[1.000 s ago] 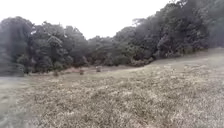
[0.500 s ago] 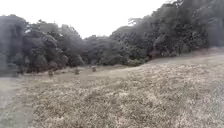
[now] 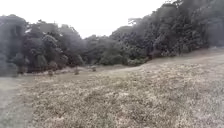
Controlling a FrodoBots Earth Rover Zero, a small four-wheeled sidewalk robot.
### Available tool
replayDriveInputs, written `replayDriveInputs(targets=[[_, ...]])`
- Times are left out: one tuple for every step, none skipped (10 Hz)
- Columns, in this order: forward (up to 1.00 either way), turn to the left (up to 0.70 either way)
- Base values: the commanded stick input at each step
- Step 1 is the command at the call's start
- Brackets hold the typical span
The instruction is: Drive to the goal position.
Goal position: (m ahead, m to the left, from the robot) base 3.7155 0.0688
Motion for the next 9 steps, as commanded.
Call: replayDriveInputs(targets=[[0.0,0.4],[0.0,0.31],[0.0,0.21],[0.3,0.0],[0.14,0.0],[0.0,0.0],[0.0,0.0],[0.0,0.0],[0.0,0.0]])
